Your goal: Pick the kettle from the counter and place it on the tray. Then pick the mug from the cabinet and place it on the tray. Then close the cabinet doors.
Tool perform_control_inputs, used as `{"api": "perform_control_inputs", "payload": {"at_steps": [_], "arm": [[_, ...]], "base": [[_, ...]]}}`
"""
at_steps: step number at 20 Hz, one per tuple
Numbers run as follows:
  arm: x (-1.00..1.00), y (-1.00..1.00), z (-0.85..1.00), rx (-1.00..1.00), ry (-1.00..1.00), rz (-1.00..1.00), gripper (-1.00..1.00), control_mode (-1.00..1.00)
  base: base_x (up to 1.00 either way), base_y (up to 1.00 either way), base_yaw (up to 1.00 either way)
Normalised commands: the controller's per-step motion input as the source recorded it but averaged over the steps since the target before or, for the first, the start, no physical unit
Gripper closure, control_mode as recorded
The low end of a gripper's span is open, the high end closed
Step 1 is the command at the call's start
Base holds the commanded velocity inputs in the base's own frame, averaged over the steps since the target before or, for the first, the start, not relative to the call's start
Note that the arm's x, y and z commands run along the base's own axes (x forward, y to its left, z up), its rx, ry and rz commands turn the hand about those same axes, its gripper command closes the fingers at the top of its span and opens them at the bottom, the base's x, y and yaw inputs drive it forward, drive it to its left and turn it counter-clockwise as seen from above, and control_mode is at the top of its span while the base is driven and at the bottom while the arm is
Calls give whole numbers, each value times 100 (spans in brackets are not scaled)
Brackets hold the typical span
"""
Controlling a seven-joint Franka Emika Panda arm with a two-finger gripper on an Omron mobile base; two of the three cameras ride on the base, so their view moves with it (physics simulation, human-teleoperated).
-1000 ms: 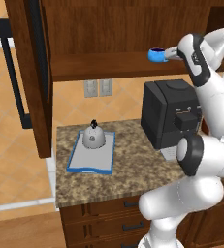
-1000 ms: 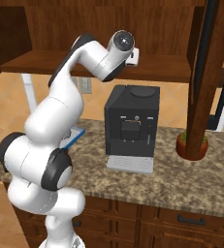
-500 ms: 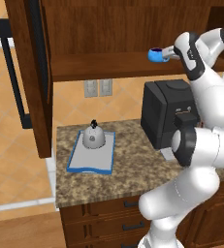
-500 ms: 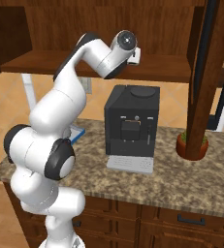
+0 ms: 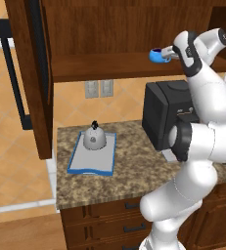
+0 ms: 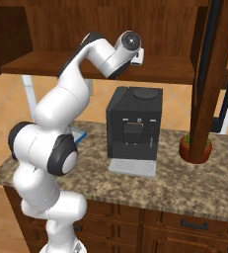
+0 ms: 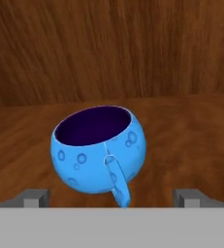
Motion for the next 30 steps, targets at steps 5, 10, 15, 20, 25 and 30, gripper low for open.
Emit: {"api": "perform_control_inputs", "payload": {"at_steps": [5, 10, 15, 20, 25, 30], "arm": [[12, -4, -6, 0, 0, 3, -100, -100], [8, -6, -3, 0, 0, 3, -100, -100], [12, -5, -3, 0, 0, 2, -100, -100], [5, -3, 0, 0, 0, 0, -100, -100], [0, -1, 0, 0, 0, 0, -100, -100], [0, 0, -4, 0, 0, 0, 100, -100]], "base": [[0, 0, 0], [0, 0, 0], [0, 0, 0], [0, 0, 0], [0, 0, 0], [0, 0, 0]]}}
